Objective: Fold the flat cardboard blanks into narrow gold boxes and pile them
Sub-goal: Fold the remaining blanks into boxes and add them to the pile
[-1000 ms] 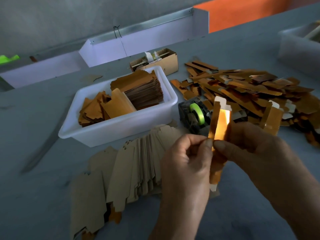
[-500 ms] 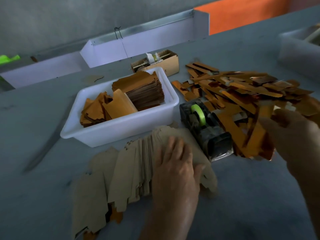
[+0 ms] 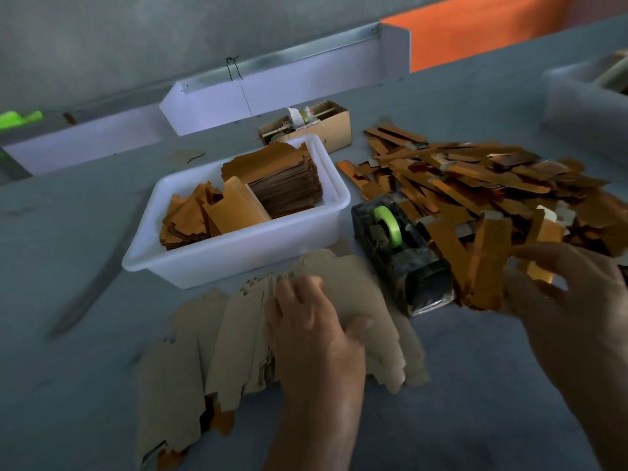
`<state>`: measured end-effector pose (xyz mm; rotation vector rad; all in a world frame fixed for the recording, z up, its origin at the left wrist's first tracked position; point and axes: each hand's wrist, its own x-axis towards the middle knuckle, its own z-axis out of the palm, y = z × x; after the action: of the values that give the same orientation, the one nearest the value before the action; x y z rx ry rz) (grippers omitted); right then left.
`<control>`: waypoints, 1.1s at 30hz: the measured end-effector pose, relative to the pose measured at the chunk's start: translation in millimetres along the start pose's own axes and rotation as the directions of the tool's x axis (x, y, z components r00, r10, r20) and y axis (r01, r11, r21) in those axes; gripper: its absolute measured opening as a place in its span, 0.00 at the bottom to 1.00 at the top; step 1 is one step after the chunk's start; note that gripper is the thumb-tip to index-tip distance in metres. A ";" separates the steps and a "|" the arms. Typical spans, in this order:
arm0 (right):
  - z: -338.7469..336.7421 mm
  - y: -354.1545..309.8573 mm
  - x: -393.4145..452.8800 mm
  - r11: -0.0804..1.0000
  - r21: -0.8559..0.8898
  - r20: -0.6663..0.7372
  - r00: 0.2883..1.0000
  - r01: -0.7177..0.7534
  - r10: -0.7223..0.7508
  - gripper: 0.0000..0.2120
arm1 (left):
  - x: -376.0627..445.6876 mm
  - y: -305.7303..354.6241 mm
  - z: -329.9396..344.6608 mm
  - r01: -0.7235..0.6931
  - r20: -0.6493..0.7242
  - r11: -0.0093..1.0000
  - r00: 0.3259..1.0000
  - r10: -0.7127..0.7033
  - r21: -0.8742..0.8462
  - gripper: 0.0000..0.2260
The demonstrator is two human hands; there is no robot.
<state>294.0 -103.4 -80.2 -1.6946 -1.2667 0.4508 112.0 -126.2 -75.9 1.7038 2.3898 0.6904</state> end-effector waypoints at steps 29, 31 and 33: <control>11.8 -37.7 -38.8 0.856 0.409 0.546 0.836 -0.316 0.048 0.18 | 5.4 -11.0 -33.2 0.247 0.224 0.443 0.969 -0.105 -0.862 0.09; 15.2 -37.7 -39.5 0.753 0.475 0.616 0.783 -0.456 0.085 0.18 | 4.2 -10.7 -32.7 0.270 0.250 0.394 0.963 -0.103 -0.878 0.11; 18.6 -35.0 -38.7 0.645 0.512 0.650 0.747 -0.567 0.141 0.20 | 3.8 -9.9 -32.7 0.289 0.274 0.375 0.957 -0.093 -0.881 0.11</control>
<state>245.9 -128.3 -68.9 -1.1634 -0.9076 1.5818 90.4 -134.8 -50.6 0.8849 1.4460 1.3880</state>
